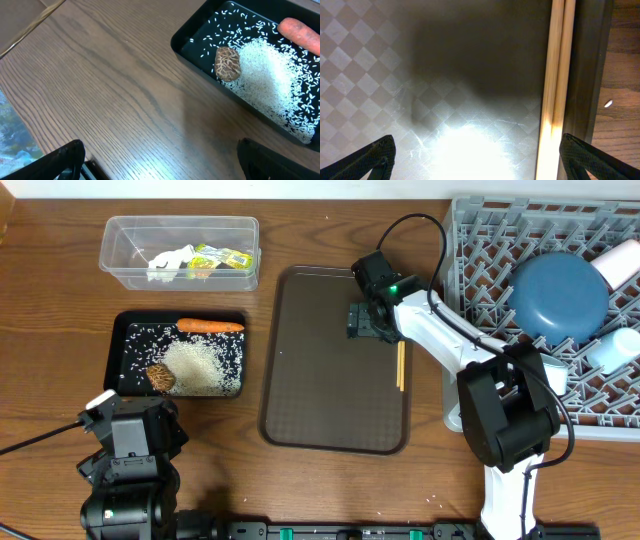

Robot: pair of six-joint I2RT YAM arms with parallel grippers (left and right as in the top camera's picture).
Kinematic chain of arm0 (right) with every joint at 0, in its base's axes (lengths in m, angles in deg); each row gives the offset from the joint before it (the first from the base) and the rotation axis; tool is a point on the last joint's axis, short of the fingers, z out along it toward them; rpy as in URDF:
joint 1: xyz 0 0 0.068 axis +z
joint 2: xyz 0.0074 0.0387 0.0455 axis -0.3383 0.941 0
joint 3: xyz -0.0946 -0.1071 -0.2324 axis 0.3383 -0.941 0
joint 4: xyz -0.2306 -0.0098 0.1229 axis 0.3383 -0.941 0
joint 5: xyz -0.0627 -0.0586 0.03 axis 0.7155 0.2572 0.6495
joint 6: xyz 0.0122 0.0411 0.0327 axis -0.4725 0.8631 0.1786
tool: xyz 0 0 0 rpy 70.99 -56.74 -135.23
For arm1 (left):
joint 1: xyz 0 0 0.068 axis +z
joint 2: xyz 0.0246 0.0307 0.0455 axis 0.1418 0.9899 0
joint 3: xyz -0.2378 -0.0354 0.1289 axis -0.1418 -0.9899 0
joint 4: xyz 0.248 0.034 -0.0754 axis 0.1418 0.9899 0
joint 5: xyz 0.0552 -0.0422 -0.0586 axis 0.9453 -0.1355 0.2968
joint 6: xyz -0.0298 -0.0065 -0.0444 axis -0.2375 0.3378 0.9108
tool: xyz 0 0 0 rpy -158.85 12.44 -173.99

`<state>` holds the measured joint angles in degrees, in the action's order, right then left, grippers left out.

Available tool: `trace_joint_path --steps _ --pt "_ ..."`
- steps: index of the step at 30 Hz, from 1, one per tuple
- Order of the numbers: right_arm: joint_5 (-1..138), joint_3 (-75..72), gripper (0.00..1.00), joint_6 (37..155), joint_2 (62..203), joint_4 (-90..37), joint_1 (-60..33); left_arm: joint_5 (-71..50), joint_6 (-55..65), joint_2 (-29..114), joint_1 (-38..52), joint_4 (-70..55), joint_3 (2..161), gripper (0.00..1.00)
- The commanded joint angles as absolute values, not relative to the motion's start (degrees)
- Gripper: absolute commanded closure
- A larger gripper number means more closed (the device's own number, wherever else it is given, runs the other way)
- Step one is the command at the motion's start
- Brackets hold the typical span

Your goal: Sort waste into correct bins and load items into the dishwasher rack

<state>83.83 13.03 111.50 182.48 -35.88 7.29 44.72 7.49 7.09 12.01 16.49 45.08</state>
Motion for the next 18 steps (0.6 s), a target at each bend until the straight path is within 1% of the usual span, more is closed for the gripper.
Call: trace_joint_path --steps 1,18 --pt "85.43 13.66 0.02 111.74 183.66 -36.1 7.23 45.4 6.73 7.12 11.95 16.58 44.95 0.02" --pt "85.12 12.29 0.01 111.8 183.68 -34.72 7.29 45.4 6.73 7.12 11.95 16.58 44.95 0.02"
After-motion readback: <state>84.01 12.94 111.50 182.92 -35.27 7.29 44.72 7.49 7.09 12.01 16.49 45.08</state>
